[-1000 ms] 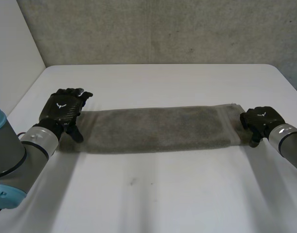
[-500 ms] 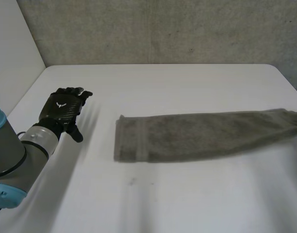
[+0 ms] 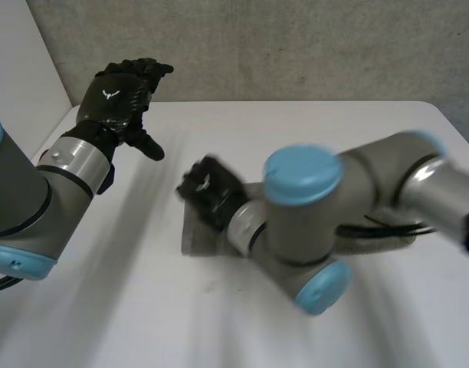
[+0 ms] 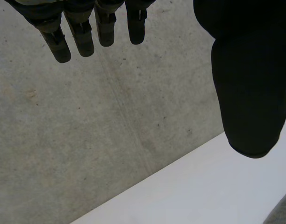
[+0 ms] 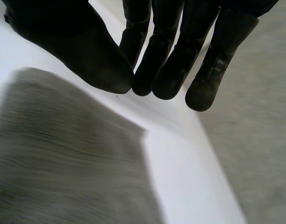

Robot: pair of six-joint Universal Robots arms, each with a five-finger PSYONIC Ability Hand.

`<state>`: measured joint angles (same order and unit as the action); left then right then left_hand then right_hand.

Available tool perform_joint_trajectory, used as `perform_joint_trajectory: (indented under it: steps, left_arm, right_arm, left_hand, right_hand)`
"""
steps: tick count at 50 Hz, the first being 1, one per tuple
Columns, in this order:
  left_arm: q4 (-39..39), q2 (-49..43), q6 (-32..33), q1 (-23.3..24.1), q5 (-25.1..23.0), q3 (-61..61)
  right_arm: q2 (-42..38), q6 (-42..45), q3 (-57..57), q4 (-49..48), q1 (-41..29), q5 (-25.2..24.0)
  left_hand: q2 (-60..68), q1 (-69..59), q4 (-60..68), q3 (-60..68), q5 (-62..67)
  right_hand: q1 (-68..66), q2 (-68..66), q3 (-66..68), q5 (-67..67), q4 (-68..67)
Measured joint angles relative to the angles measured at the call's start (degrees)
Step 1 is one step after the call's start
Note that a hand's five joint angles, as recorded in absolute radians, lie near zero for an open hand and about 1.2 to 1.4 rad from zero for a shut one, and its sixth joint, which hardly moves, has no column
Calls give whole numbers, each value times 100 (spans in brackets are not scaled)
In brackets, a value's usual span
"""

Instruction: Fold the towel.

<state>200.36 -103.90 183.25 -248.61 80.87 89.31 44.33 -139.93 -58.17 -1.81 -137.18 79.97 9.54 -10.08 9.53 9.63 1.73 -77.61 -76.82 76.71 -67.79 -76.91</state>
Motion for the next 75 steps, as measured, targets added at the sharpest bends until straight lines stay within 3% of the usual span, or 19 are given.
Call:
perform_joint_trajectory:
  steps: [9,15,18,26,39,51,57,59,68,75]
  left_arm:
    - [-10,-127,-146,10,-3,4]
    - [-7,-151,-130,6,-3,72]
    - [-4,-147,-125,6,-1,102]
    - [20,-149,-106,33,-4,179]
    - [37,-281,-87,65,-7,248]
    - [38,-366,-80,81,-10,252]
    - [38,-370,-79,85,-10,254]
    - [38,-370,-79,88,-10,254]
    - [39,-364,-79,92,-7,254]
    - [30,-299,-84,79,-2,237]
  right_arm:
    - [-314,-160,-1,22,-270,75]
    - [381,-643,-287,23,77,482]
    - [769,-999,-480,14,590,881]
    - [919,-2327,-557,31,1941,1434]
    - [-247,-3454,306,626,2689,1119]
    - [-858,-3714,783,783,2783,807]
    - [-985,-3659,883,776,2778,812]
    - [-1001,-3633,913,774,2777,819]
    - [-882,-3157,1085,772,2663,827]
    - [-369,-2745,1176,685,1874,625]
  left_hand:
    - [0,0,0,0,0]
    - [0,0,0,0,-1]
    - [0,0,0,0,-1]
    - [0,0,0,0,-1]
    - [0,0,0,0,-1]
    - [0,0,0,0,7]
    - [0,0,0,0,7]
    - [0,0,0,0,7]
    - [0,0,0,0,7]
    - [0,0,0,0,7]
  right_hand:
    - [131,119,-119,147,120]
    - [5531,5535,-5336,5647,5325]
    - [6375,6261,-6264,6429,6198]
    - [6403,6257,-6261,6422,6197]
    - [4959,4922,-4888,4905,4861]
    - [3722,3663,-3630,3744,3682]
    - [579,598,-604,654,568]
    - [114,204,-192,200,102]
    - [80,188,-159,152,5]
    - [70,188,-159,152,5]
